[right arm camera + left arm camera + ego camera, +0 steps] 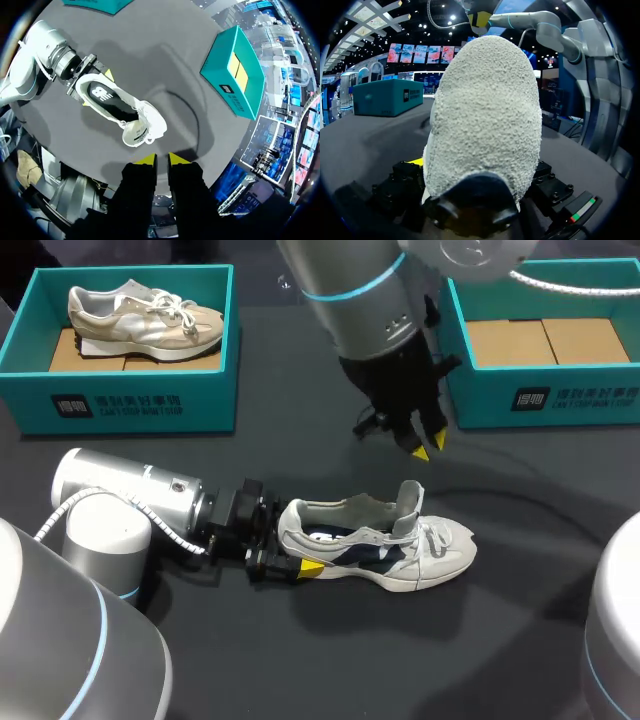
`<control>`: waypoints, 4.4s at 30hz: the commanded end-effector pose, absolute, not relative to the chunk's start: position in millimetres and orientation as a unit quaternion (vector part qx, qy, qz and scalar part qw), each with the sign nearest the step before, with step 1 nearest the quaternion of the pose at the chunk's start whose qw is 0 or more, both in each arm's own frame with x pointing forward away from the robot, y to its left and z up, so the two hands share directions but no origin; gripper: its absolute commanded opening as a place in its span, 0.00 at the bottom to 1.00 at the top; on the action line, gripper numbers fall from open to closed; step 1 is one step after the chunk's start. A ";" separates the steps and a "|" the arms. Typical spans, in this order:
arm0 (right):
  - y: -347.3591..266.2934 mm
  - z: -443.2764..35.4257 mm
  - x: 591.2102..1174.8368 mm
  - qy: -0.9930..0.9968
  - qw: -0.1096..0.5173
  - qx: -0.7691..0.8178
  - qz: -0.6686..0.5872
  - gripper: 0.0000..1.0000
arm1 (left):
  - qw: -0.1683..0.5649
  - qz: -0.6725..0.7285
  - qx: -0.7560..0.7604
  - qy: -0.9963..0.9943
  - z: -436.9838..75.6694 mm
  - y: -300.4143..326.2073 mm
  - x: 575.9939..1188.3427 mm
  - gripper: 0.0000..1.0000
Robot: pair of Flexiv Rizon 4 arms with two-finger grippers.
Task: Take the shoe out of the shoebox, open the shoe tongue, remove and reinsert the insole, then place the shoe into the shoebox
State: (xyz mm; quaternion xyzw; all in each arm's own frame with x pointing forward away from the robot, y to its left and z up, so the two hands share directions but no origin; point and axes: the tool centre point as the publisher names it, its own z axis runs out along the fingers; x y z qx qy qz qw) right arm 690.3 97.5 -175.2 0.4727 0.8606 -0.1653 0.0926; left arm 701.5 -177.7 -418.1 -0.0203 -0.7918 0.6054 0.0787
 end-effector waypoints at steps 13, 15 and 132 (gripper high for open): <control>152.3 -156.8 681.1 0.972 0.172 0.150 -0.061 0.00 | 0.079 0.605 -0.020 -0.792 -419.2 -179.3 701.5 0.00; 152.3 -156.8 681.1 0.972 0.172 0.150 -0.061 0.00 | 0.079 0.605 -0.020 -0.792 -419.2 -179.3 701.5 0.00; 150.5 -387.5 710.9 0.997 0.061 0.051 0.023 0.36 | 0.079 0.605 -0.020 -0.792 -419.2 -179.3 701.5 0.00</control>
